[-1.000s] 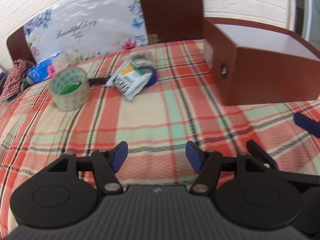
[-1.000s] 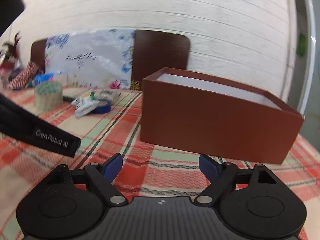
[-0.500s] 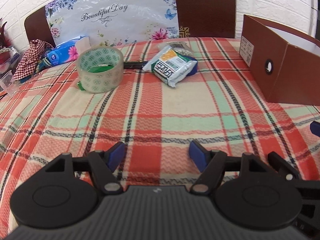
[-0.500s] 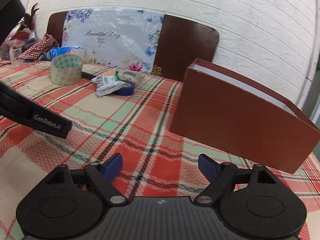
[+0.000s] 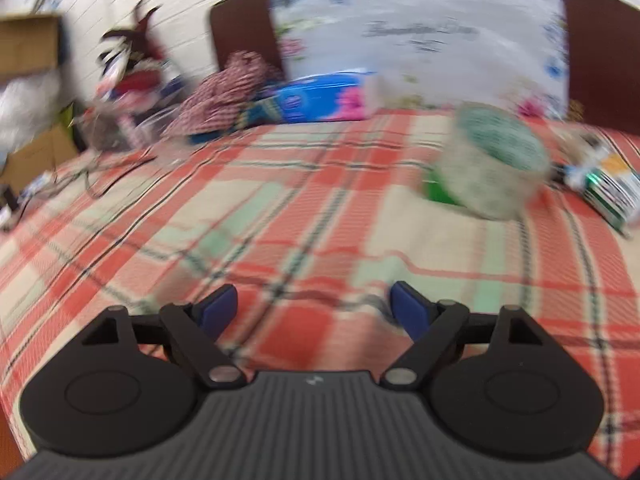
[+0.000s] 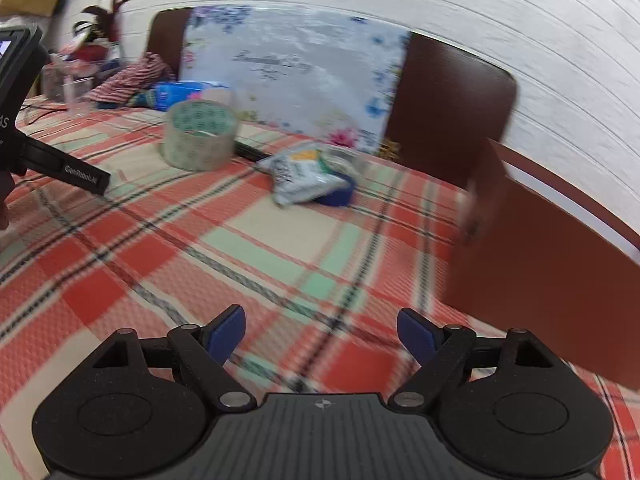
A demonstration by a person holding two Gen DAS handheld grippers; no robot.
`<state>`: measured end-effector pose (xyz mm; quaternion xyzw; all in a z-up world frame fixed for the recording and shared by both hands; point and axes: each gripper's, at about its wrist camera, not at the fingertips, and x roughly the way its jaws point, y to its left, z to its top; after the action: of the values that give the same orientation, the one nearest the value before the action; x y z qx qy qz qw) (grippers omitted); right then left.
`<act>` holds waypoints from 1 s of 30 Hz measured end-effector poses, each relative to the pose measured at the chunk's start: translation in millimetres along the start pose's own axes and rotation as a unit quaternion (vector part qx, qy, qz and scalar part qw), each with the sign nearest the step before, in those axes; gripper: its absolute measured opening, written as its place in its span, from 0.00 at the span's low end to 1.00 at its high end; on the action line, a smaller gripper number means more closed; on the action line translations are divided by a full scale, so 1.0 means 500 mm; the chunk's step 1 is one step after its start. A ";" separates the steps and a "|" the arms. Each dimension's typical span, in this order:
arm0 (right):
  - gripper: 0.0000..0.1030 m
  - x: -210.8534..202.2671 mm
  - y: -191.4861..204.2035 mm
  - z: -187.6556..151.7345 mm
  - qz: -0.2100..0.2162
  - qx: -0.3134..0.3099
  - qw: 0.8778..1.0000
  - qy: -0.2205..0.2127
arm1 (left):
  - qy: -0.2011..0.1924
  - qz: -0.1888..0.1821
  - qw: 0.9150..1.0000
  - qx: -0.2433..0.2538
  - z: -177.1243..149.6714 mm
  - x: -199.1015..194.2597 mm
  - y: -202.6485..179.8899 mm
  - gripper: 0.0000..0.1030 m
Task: Organize objects
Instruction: 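Withdraw the left gripper from the box back over the table, then grasp the clear tape roll with the right gripper and lift it off the green block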
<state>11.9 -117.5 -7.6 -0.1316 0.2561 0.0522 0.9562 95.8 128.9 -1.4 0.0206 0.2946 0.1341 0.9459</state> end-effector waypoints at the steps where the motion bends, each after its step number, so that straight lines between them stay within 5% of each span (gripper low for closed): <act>1: 0.80 0.010 0.012 0.010 0.011 -0.008 1.000 -0.003 | 0.008 -0.023 0.999 -0.038 0.000 0.006 0.027 0.84; 3: 0.80 0.036 0.036 0.034 0.037 -0.021 0.999 -0.009 | 0.003 -0.045 0.996 -0.071 -0.001 0.004 0.045 0.85; 8: 0.84 0.124 0.090 0.114 0.084 -0.025 0.996 -0.017 | -0.002 -0.058 0.997 -0.055 -0.003 -0.004 0.026 0.86; 18: 0.90 0.272 0.144 0.254 0.101 -0.015 0.992 -0.069 | -0.001 -0.068 0.995 -0.067 -0.003 0.012 0.038 0.89; 25: 0.85 0.330 0.149 0.282 0.133 0.003 0.989 -0.058 | 0.003 -0.063 0.996 -0.058 -0.003 0.016 0.031 0.89; 30: 0.85 0.298 0.135 0.265 0.100 0.017 0.991 -0.085 | 0.006 -0.058 0.997 -0.051 -0.001 0.019 0.027 0.91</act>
<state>192.2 -11.1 12.8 -0.0840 0.1867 0.1541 0.9666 99.8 144.5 -5.3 -0.0453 0.2936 0.0938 0.9503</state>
